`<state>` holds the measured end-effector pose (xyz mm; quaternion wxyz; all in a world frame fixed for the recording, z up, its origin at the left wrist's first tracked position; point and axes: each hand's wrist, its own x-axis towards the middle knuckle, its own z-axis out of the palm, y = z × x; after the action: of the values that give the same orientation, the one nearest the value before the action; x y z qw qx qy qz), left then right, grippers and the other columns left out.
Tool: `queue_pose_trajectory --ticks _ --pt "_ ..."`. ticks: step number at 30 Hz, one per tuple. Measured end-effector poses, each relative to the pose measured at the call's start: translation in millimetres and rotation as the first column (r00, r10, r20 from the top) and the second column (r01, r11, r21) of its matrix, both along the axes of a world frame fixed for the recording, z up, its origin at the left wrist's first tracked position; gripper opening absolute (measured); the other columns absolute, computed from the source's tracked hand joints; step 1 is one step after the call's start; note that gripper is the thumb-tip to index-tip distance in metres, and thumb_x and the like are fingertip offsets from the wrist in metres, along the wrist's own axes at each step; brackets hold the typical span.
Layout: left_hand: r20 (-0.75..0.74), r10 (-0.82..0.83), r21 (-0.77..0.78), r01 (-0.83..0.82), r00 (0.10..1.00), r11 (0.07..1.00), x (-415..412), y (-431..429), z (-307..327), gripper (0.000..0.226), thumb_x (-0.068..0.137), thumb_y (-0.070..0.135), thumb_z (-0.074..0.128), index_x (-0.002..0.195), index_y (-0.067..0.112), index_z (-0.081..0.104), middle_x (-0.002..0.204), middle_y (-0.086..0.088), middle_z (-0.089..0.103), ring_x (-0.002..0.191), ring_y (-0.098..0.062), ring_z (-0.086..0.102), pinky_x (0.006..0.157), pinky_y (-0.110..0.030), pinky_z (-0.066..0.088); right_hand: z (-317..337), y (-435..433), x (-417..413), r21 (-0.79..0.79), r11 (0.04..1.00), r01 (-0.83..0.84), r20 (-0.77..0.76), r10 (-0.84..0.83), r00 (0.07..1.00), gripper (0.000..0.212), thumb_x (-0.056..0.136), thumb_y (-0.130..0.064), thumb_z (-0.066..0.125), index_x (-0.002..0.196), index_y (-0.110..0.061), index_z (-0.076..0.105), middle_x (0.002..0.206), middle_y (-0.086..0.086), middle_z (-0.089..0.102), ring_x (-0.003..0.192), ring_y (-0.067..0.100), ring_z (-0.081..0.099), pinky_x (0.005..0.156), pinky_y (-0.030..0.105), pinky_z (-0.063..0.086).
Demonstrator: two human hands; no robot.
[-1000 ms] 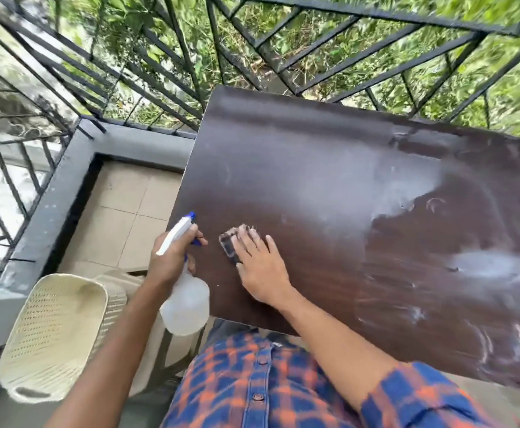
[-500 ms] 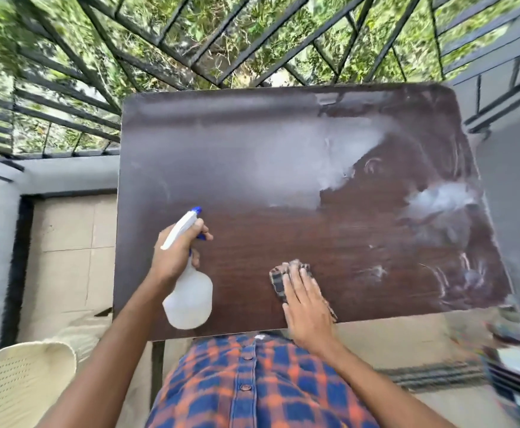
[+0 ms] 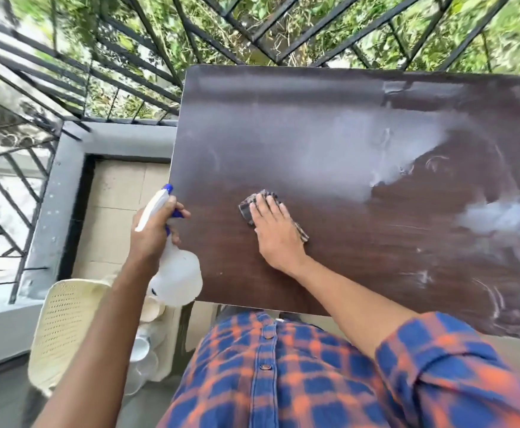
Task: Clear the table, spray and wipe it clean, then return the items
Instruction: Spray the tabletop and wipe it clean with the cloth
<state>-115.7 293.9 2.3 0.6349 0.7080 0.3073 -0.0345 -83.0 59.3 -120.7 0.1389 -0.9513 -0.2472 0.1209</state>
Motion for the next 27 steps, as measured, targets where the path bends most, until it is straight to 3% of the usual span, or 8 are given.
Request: queue_pose_trajectory --ticks 2,5,8,11,15,20,24,27 --pt "0.000 0.069 0.000 -0.069 0.998 0.998 -14 12 3 0.030 0.088 0.050 0.062 0.080 0.022 0.069 0.092 -0.012 0.071 0.045 -0.025 0.041 0.047 -0.028 0.040 -5 38 -41 0.081 0.961 -0.265 0.013 0.265 0.964 0.060 0.095 -0.015 0.043 0.154 -0.010 0.036 0.165 0.011 0.025 0.151 0.032 0.025 0.123 0.047 0.020" --pt "0.001 0.133 0.014 -0.133 0.991 0.991 -40 21 6 0.031 0.085 0.053 0.062 0.080 0.023 0.068 0.095 -0.013 0.070 0.044 -0.023 0.043 0.047 -0.030 0.040 -5 72 -95 0.084 0.729 -0.679 -0.036 0.684 0.729 0.058 0.097 -0.016 0.045 0.154 -0.011 0.034 0.166 0.009 0.023 0.152 0.030 0.020 0.121 0.045 0.022" --pt "0.001 0.184 0.021 -0.184 0.983 0.983 -60 22 5 0.026 0.089 0.048 0.061 0.081 0.023 0.067 0.096 -0.014 0.070 0.043 -0.021 0.045 0.049 -0.033 0.039 3 80 -99 0.163 0.561 -0.812 -0.056 0.827 0.560 0.056 0.098 -0.008 0.047 0.153 -0.011 0.037 0.164 0.007 0.028 0.150 0.028 0.026 0.120 0.039 0.022" --pt "0.013 0.232 0.025 -0.232 0.973 0.972 -76 17 1 0.024 0.090 0.043 0.060 0.079 0.022 0.067 0.093 -0.014 0.069 0.045 -0.017 0.048 0.046 -0.030 0.040 20 65 -79 0.460 0.683 -0.567 -0.124 0.682 0.721 0.065 0.077 0.018 0.053 0.140 0.003 0.054 0.152 0.020 0.046 0.140 0.038 0.044 0.120 0.038 0.029" --pt "0.001 0.262 0.018 -0.262 0.965 0.965 -87 11 -3 0.028 0.093 0.040 0.059 0.073 0.024 0.070 0.089 -0.010 0.071 0.042 -0.021 0.042 0.046 -0.028 0.039 21 30 -19 0.471 0.872 -0.132 -0.134 0.219 0.967 0.060 0.084 0.018 0.047 0.140 -0.002 0.056 0.152 0.016 0.047 0.143 0.035 0.042 0.121 0.039 0.030" --pt "0.016 0.286 0.029 -0.286 0.958 0.958 -99 9 -5 0.029 0.095 0.041 0.060 0.074 0.024 0.071 0.086 -0.005 0.073 0.039 -0.020 0.042 0.045 -0.023 0.040 3 22 -2 0.290 0.931 -0.220 -0.083 0.254 0.964 0.065 0.086 0.011 0.047 0.149 -0.005 0.046 0.161 0.013 0.034 0.150 0.033 0.029 0.124 0.040 0.020" --pt "0.011 0.316 0.031 -0.316 0.949 0.948 -104 12 -4 0.028 0.098 0.040 0.060 0.081 0.020 0.069 0.087 -0.005 0.074 0.037 -0.018 0.043 0.044 -0.022 0.041 6 48 -85 0.392 0.623 -0.676 -0.011 0.738 0.674 0.049 0.075 0.016 0.066 0.123 0.008 0.065 0.139 0.025 0.058 0.126 0.045 0.056 0.110 0.045 0.042" --pt "0.008 0.323 0.036 -0.323 0.947 0.946 -102 12 -2 0.026 0.097 0.041 0.060 0.080 0.022 0.069 0.089 -0.005 0.074 0.038 -0.019 0.043 0.045 -0.022 0.041 5 56 -102 0.324 0.452 -0.831 -0.001 0.879 0.477 0.047 0.081 0.011 0.063 0.128 0.007 0.063 0.143 0.023 0.055 0.130 0.044 0.051 0.114 0.039 0.028"
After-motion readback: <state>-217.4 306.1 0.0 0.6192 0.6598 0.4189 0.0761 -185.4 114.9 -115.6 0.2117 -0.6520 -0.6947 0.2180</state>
